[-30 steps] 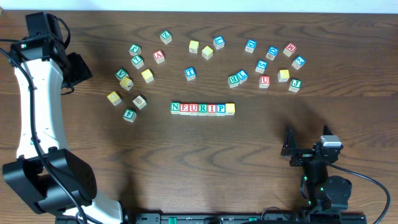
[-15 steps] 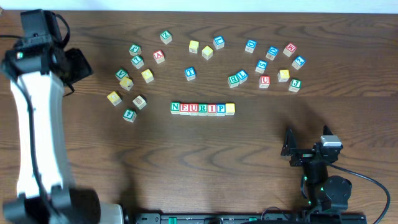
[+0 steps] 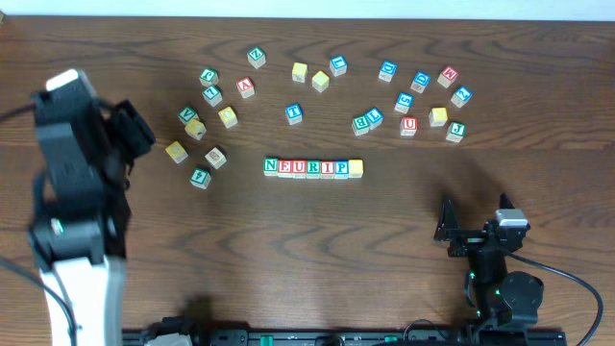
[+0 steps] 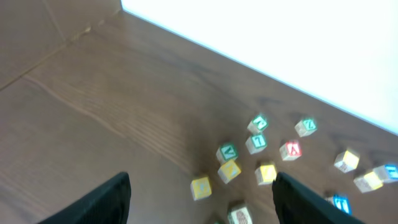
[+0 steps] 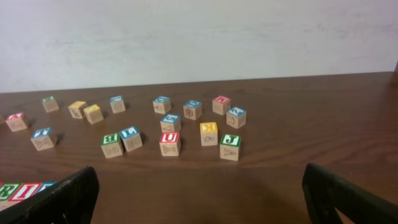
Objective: Spell out NEURIPS
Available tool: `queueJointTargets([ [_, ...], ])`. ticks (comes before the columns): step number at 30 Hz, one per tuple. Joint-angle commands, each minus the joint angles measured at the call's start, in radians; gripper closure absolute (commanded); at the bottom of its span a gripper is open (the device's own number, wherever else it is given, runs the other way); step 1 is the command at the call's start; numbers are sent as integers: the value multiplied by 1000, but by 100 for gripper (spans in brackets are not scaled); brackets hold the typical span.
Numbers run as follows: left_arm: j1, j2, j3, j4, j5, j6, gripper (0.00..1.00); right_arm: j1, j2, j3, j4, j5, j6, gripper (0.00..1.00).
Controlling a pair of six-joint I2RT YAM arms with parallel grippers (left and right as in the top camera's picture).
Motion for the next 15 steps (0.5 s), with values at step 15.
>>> queueJointTargets([
  [15, -2, -695, -908, 717, 84, 122, 28, 6, -7, -4, -2, -6, 9, 1],
])
